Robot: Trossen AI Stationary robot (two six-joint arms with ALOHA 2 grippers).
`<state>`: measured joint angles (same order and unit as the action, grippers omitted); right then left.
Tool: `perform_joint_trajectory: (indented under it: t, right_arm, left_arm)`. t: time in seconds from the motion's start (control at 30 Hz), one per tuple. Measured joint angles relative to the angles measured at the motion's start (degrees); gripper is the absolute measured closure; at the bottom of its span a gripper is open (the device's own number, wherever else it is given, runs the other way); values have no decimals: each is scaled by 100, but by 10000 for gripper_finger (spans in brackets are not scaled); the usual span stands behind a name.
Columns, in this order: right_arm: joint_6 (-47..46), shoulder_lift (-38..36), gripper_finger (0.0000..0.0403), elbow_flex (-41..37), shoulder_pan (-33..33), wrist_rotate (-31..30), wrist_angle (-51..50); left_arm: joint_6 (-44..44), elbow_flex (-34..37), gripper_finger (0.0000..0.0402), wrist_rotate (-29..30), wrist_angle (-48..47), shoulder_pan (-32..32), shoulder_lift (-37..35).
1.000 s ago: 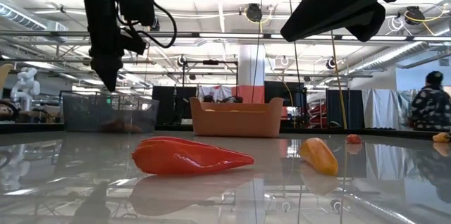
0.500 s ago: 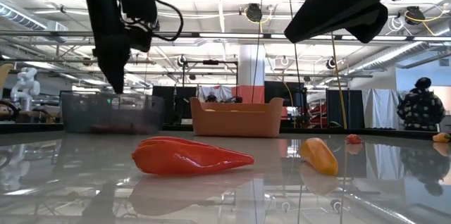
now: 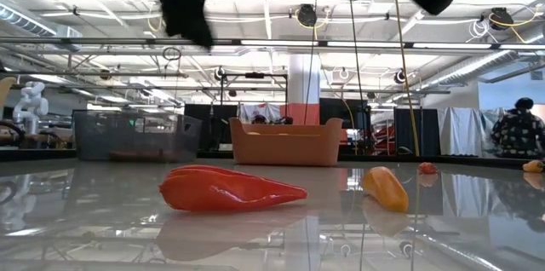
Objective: Sort produce into baskets
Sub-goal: Put the orange chili pepper into the black bin
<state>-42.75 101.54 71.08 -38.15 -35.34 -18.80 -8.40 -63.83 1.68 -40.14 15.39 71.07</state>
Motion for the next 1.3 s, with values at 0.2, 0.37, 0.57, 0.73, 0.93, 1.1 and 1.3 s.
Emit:
perform_joint_trajectory:
  t: [0.2, 0.37, 0.57, 0.73, 0.93, 1.1, 1.3]
  right_arm:
    - [-710, -93, 403, 631, -306, 221, -1524]
    - [-1230, -93, 403, 1028, -740, 72, -2253]
    - [-1646, -95, 403, 1293, -1215, -525, -2862]
    - [-2108, -106, 403, 1339, -1367, -713, -3382]
    - [-2679, -106, 403, 1336, -1372, -694, -3935]
    - [-2758, -106, 403, 1332, -1372, -666, -4062]
    - [-2676, -106, 403, 1330, -1371, -645, -4112]
  left_arm:
    - [-10, 123, 221, -724, 2086, -1088, 274]
    - [20, 136, 221, -607, 3450, -1965, 1172]
    - [20, 36, 221, -516, 5412, -2672, 2688]
    - [14, -545, 221, 330, 6361, -2926, 3905]
    - [-22, -1673, 221, 1580, 6382, -2989, 5266]
    - [-11, -2376, 221, 2405, 6358, -2906, 6190]
    - [-330, -2712, 221, 2778, 6389, -2644, 6758]
